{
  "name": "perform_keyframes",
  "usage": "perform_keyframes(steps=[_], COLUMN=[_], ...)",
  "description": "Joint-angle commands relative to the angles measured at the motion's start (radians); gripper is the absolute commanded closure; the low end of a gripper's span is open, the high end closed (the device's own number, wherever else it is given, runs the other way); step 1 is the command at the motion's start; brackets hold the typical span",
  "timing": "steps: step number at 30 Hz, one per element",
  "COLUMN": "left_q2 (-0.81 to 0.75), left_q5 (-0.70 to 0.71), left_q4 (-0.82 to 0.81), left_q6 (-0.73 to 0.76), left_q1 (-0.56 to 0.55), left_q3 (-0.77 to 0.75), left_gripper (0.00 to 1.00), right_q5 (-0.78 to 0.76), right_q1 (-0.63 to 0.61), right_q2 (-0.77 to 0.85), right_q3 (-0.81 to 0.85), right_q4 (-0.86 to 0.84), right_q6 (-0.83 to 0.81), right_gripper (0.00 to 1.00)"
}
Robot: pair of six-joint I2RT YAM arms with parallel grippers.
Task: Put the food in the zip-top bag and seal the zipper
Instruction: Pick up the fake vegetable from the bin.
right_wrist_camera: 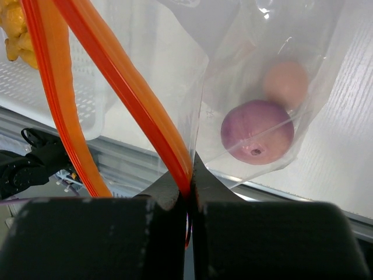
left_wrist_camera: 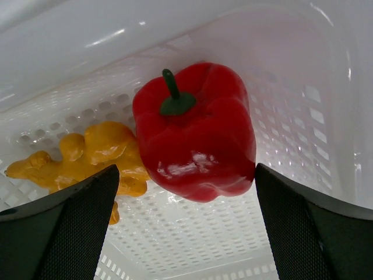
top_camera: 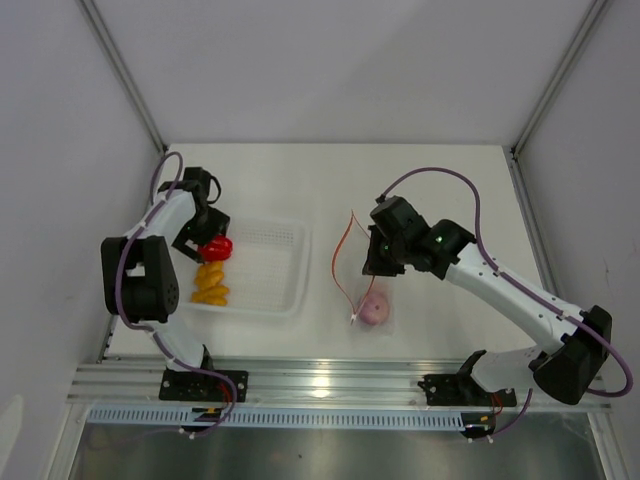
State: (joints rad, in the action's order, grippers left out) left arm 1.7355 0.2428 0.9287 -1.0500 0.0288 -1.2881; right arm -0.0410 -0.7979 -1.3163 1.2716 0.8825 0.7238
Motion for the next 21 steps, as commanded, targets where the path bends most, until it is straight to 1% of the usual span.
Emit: perform_keyframes(steps=[1,6,10,14,16,17,19,20,21], left_q2=[0.015,0.042,0.044,0.047,0.047,0.045,0.030,0.021,0.003], left_q5=[0.061,0.093,0.095,0.070,0.052,0.044,0.024,0.015,0.007], left_q4=[0.041,0.084,0.056,0.027,0.004,-0.005,-0.042,-0.060,-0.074], left_q6=[-0.070,-0.093,-0.082,-0.071,-0.062,-0.059,-0.050,-0.044,-0.036], left_q1=[0.014,0.014,0.014,0.014,0.014,0.013,0.008,0.005,0.002], left_q3=[-0.054,-0.082,-0.065,-0.037,-0.019,-0.010,0.022,0.033,0.041], left_gripper=[0.00,0.00,0.02,0.11,0.13,0.18,0.23,0.31,0.35], right_q5=[0.010,0.009,0.007,0.007,0.004,0.006,-0.002,-0.005,-0.008], right_q1=[0.011,0.022,0.026,0.026,0.026,0.026,0.026,0.026,0.028], right_q2=[0.006,0.006,0.014,0.026,0.028,0.028,0.031,0.031,0.029], right_q3=[-0.006,0.008,0.005,-0.009,-0.005,-0.006,-0.008,-0.009,-0.011], right_q4=[-0.027,-0.014,-0.010,-0.011,-0.004,-0.004,-0.001,0.001,0.004], right_q6=[-0.018,-0.029,-0.026,-0.014,-0.011,-0.011,-0.006,-0.003,-0.001], right_gripper=[1.00,1.00,1.00,1.00,1.00,1.00,1.00,1.00,1.00])
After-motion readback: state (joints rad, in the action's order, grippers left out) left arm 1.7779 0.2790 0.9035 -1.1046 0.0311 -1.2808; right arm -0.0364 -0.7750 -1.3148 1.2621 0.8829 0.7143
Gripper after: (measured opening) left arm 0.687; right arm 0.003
